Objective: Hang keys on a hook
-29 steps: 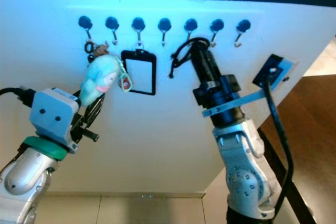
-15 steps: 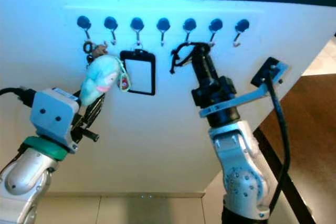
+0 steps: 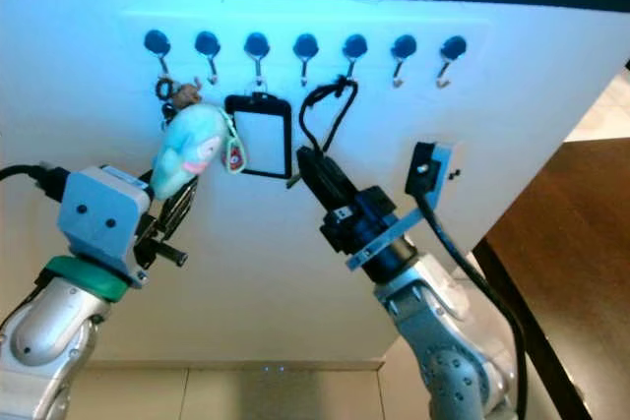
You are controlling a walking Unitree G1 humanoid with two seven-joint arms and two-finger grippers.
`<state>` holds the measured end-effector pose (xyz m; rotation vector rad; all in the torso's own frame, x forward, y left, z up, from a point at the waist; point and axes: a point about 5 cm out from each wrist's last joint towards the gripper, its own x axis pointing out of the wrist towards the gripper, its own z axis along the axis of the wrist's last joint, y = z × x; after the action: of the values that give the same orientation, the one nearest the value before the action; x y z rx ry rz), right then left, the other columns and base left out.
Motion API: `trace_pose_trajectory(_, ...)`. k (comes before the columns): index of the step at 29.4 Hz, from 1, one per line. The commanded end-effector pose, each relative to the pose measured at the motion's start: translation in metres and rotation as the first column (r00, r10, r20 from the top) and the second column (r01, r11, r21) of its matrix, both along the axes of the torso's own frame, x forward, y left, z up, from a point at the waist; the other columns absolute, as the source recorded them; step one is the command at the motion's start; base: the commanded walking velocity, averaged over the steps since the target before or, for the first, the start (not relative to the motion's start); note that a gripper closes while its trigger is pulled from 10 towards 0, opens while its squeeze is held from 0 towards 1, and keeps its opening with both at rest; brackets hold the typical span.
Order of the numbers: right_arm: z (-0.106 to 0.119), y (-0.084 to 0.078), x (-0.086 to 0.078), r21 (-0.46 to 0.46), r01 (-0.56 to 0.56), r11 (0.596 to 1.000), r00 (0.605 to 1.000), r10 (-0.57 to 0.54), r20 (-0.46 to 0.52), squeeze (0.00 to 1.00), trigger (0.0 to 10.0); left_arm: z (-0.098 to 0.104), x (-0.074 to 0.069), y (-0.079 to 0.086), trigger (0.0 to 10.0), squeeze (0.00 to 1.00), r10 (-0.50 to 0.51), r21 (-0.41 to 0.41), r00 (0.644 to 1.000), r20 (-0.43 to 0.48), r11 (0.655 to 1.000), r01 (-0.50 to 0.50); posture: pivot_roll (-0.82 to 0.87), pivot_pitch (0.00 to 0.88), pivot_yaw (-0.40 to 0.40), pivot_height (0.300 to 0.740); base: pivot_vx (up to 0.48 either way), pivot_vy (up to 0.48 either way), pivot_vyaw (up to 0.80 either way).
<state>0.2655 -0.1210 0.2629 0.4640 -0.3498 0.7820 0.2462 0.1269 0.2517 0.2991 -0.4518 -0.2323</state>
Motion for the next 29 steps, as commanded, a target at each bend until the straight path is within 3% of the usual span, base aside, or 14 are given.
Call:
trace_pose_trajectory(1,0.0,-0.002,-0.004,-0.006,-0.004,1.0,1.0,0.005,0.015,0.0,10.0,-0.003,0.001,-0.001,10.0,0.0,-0.008,0.002,1.0,-0.01,1.0,0.008,0.06,0.133,0.086,0.74,0.0,0.0,0.0)
trace_pose_trajectory(6,-0.003,-0.005,-0.003,-0.027,0.009,1.0,1.0,-0.009,0.009,0.0,10.0,-0.003,0.001,-0.001,10.0,0.0,-0.008,0.004,1.0,-0.009,1.0,0.008,0.07,0.13,0.086,0.74,0.0,0.0,0.0)
trace_pose_trajectory(10,-0.006,-0.018,0.003,-0.044,0.149,0.988,0.989,-0.148,0.021,0.0,10.0,-0.004,0.001,0.0,10.0,0.0,-0.008,0.006,1.0,-0.013,1.0,0.008,0.06,0.131,0.091,0.74,0.0,0.0,0.0)
trace_pose_trajectory(12,0.002,-0.028,0.01,-0.021,0.265,0.964,0.963,-0.263,0.066,0.0,10.0,-0.005,0.002,-0.001,10.0,0.0,-0.011,0.007,1.0,-0.014,1.0,0.011,0.06,0.131,0.092,0.74,0.0,0.0,0.0)
trace_pose_trajectory(13,0.002,-0.028,0.01,-0.021,0.265,0.964,0.963,-0.263,0.066,0.0,10.0,-0.005,0.002,-0.001,10.0,0.0,-0.011,0.007,1.0,-0.014,1.0,0.011,0.06,0.131,0.092,0.74,0.0,0.0,0.0)
trace_pose_trajectory(14,0.01,-0.032,0.013,-0.007,0.299,0.954,0.949,-0.296,0.103,0.34,10.0,-0.004,0.002,-0.001,10.0,0.0,-0.011,0.008,1.0,-0.013,1.0,0.011,0.06,0.131,0.092,0.74,0.0,0.0,0.0)
trace_pose_trajectory(15,0.01,-0.032,0.013,-0.007,0.299,0.954,0.949,-0.296,0.103,0.34,10.0,-0.004,0.002,-0.001,10.0,0.0,-0.011,0.008,1.0,-0.013,1.0,0.011,0.06,0.131,0.092,0.74,0.0,0.0,0.0)
trace_pose_trajectory(16,0.014,-0.032,0.014,0.003,0.295,0.955,0.949,-0.293,0.118,1.0,10.0,-0.004,0.002,-0.001,10.0,0.0,-0.009,0.008,1.0,-0.014,1.0,0.009,0.06,0.134,0.09,0.74,0.0,0.0,0.0)
trace_pose_trajectory(20,0.018,-0.033,0.012,0.017,0.276,0.961,0.952,-0.276,0.135,1.0,10.0,-0.005,0.002,0.0,10.0,0.0,-0.005,0.008,1.0,-0.016,1.0,0.005,0.07,0.137,0.09,0.74,0.0,0.0,0.0)
trace_pose_trajectory(21,0.019,-0.032,0.01,0.023,0.249,0.968,0.958,-0.249,0.14,0.88,10.0,-0.005,0.002,0.0,10.0,0.0,-0.004,0.007,1.0,-0.017,1.0,0.004,0.06,0.141,0.088,0.74,0.0,0.0,0.0)
trace_pose_trajectory(22,0.019,-0.032,0.01,0.023,0.249,0.968,0.958,-0.249,0.14,0.88,10.0,-0.005,0.002,0.0,10.0,0.0,-0.004,0.007,1.0,-0.017,1.0,0.004,0.06,0.141,0.088,0.74,0.0,0.0,0.0)
trace_pose_trajectory(23,0.019,-0.032,0.006,0.02,0.207,0.978,0.968,-0.208,0.138,0.0,10.0,-0.005,0.002,0.0,10.0,0.0,-0.004,0.007,1.0,-0.018,1.0,0.004,0.06,0.141,0.088,0.74,0.0,0.0,0.0)
trace_pose_trajectory(26,0.014,-0.028,-0.008,-0.002,0.047,0.999,0.99,-0.046,0.135,0.0,10.0,-0.005,0.002,-0.001,10.0,0.0,-0.006,0.006,1.0,-0.018,1.0,0.006,0.06,0.144,0.089,0.74,0.0,0.0,0.0)
trace_pose_trajectory(29,0.014,-0.038,-0.013,0.03,0.015,0.999,0.991,-0.019,0.136,0.0,10.0,-0.004,0.003,-0.001,10.0,0.0,-0.011,0.004,1.0,-0.015,1.0,0.011,0.05,0.147,0.091,0.74,0.0,0.0,0.0)
